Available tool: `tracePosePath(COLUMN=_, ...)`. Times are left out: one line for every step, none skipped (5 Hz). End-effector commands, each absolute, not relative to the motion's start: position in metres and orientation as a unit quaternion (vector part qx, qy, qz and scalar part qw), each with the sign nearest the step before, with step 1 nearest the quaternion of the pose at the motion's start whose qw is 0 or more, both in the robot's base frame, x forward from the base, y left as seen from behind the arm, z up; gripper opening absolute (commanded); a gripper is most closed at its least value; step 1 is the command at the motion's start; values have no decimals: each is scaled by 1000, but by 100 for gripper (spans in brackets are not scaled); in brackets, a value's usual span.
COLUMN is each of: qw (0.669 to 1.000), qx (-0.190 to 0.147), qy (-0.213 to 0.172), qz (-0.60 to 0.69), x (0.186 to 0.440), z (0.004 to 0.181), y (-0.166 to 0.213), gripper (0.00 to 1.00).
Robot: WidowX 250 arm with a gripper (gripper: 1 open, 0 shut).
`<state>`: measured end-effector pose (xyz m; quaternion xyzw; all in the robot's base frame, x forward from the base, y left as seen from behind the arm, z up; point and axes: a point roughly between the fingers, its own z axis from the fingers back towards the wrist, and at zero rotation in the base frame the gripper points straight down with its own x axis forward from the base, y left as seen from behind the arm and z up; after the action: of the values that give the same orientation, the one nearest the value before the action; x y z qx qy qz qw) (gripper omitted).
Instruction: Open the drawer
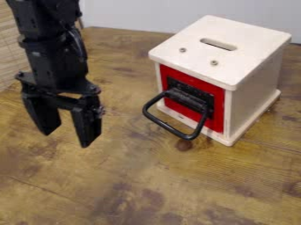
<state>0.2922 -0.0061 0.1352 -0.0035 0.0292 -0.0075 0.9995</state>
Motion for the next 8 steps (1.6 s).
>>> tracePosePath(qw=1000, qx=-2, qy=20, qz=-23, x=312, z=127, y=-5, gripper=100)
tracePosePath(qw=999, qx=2, qy=11, qz=-41, x=336, z=120, y=-13, gripper=100)
tracePosePath(qw=998, qx=7, qy=-11, qz=-54, x=346, z=130, y=-25, gripper=100)
tracePosePath(qw=998, qx=8, qy=-11, qz=-56, x=340, z=120, y=-25, gripper=100)
tracePosePath(qw=998, qx=13, qy=-24, qz=-63, x=345, z=131, y=-16, gripper=100)
tracePosePath(qw=997, qx=16, qy=-27, qz=-70, x=347, z=137, y=-9, gripper=100)
tracePosePath(qw=996, qx=20, qy=-37, qz=-82, x=347, z=138, y=-11, gripper=100)
tracePosePath(qw=994, qx=21, qy=-46, qz=-97, x=347, z=137, y=-16, gripper=100)
